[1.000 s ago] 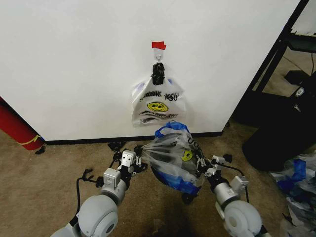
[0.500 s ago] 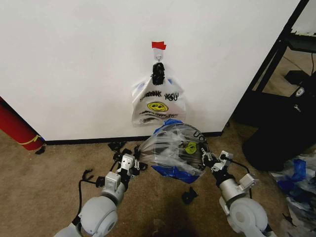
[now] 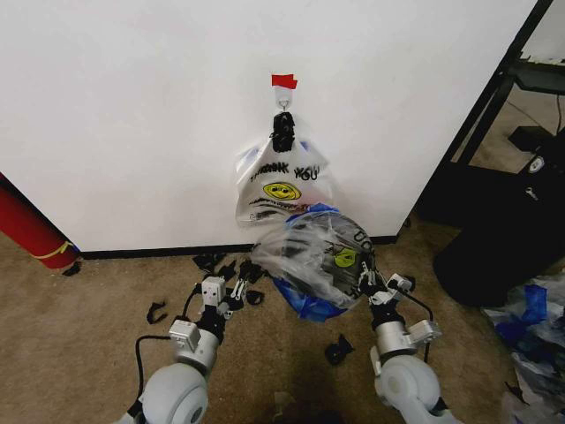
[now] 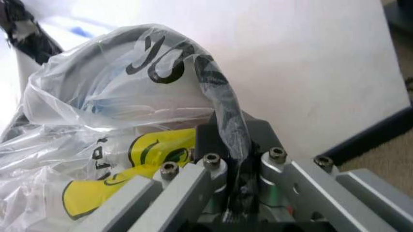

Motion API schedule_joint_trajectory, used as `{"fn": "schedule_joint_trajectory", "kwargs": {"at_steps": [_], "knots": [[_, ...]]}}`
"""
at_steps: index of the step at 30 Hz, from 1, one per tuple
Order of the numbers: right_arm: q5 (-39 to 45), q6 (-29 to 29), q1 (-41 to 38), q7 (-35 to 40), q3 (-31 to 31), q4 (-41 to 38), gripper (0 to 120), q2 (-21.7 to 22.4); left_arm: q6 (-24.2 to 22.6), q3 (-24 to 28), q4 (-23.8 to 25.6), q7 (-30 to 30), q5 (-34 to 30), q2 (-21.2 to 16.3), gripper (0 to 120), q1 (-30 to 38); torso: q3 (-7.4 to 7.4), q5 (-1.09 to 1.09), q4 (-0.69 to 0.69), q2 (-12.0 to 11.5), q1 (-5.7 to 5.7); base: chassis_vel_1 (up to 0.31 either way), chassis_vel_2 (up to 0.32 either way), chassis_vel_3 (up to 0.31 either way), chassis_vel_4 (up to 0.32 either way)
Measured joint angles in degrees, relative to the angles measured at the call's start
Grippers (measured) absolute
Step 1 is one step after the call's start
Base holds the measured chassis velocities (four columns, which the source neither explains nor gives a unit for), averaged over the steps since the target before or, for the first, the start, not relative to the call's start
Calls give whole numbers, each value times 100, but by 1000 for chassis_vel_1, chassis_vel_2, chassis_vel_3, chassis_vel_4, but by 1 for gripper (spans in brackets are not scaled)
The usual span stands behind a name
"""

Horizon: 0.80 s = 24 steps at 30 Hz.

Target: Pick up the garbage bag from the wall and place it over the trash bin.

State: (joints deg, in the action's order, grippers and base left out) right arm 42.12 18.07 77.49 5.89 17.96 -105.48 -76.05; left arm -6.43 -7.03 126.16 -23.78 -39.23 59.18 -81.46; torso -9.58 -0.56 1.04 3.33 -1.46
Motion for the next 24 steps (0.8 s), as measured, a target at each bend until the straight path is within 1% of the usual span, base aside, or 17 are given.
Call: {"fn": "schedule_joint_trajectory", "kwargs": {"at_steps": [2, 3, 6, 9, 10, 13, 19, 24], "knots": [[-99, 146, -4, -86, -24, 65, 0, -89, -436, 89, 496, -114, -832, 43, 67, -187, 0, 0, 0, 0, 0, 0, 0, 0, 0], [-99, 146, -4, -86, -24, 65, 0, -89, -436, 89, 496, -114, -832, 43, 67, -187, 0, 0, 0, 0, 0, 0, 0, 0, 0], [-279, 252, 3, -198, -52, 147, 0, -130, -855, 182, 923, -135, -1721, 150, 80, -246, 0, 0, -1, 0, 0, 0, 0, 0, 0], [-393, 309, 13, -284, -73, 176, 0, -129, -1268, 208, 1101, -234, -2418, 266, 91, -129, 0, 0, 0, 0, 0, 0, 0, 0, 0], [-409, 316, 18, -298, -79, 175, 0, -128, -1337, 220, 1102, -263, -2522, 290, 96, -82, 0, 0, 0, 0, 0, 0, 0, 0, 0], [-419, 319, 28, -319, -85, 149, 0, -125, -1414, 236, 1042, -302, -2599, 316, 99, 12, 0, 0, 0, 0, 0, 0, 0, 0, 0], [-477, 328, 73, -356, -102, 53, 0, -104, -1572, 245, 862, -556, -2840, 378, 100, 192, 0, 0, 0, 0, 0, 0, 0, 0, 0], [-620, 375, 108, -403, -152, 27, 0, -112, -1641, 265, 758, -758, -2944, 524, 100, 313, 0, 0, 0, 0, 0, 0, 0, 0, 0]]}}
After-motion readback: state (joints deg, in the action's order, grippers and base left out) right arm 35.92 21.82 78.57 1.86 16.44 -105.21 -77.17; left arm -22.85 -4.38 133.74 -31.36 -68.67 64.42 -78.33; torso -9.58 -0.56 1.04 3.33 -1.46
